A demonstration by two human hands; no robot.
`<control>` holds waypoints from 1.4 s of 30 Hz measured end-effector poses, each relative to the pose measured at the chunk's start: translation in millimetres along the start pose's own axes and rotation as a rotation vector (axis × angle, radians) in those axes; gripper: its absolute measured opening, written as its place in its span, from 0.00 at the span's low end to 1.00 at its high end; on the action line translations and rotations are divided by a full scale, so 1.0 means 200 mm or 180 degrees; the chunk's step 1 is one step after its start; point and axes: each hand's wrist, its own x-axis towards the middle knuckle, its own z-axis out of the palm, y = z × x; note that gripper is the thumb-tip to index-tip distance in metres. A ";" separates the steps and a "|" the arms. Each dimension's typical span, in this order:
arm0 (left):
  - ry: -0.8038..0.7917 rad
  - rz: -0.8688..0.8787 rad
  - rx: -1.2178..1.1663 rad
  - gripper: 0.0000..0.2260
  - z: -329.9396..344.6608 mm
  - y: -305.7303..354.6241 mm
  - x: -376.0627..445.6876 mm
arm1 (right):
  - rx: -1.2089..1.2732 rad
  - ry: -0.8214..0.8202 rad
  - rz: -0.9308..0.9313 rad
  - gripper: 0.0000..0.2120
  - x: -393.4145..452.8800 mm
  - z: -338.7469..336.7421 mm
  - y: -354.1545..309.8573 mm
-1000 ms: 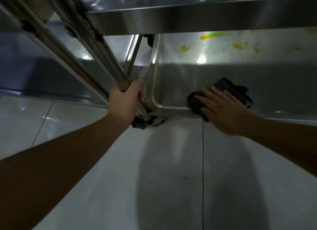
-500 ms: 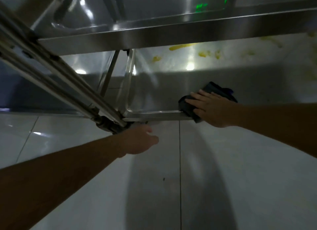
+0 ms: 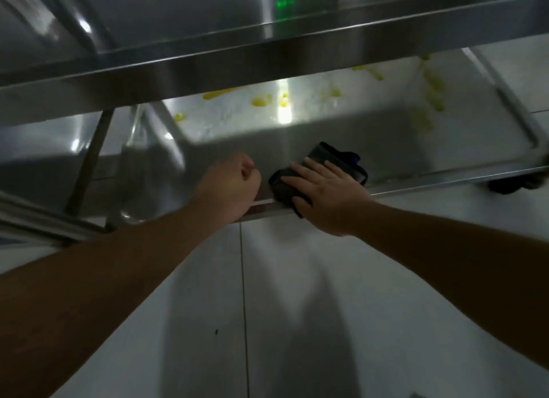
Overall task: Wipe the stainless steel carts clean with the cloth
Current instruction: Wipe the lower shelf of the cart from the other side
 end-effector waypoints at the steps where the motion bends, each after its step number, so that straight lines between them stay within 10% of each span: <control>1: 0.0045 0.0030 0.0021 0.09 0.05 0.03 0.00 | -0.0004 0.0036 0.0119 0.31 -0.05 -0.01 0.09; 12: 0.0517 0.0257 0.0702 0.22 0.36 0.12 0.04 | -0.0065 0.0519 0.2004 0.31 -0.59 -0.16 1.11; 19: 0.0769 0.0353 0.1100 0.27 0.41 0.05 0.03 | 0.0245 0.0710 0.3319 0.30 -0.32 -0.18 1.16; 29: 0.0940 0.0571 0.1204 0.27 0.41 0.01 0.03 | 0.0155 0.0560 0.0558 0.28 0.33 -0.05 0.11; 33: 0.0975 0.0566 0.1274 0.27 0.42 -0.01 0.04 | 0.0051 0.0547 -0.0023 0.25 0.31 -0.06 0.20; 42: 0.1095 0.0675 0.1301 0.26 0.45 -0.06 0.05 | 0.0439 0.1016 0.2699 0.29 -0.07 -0.27 1.32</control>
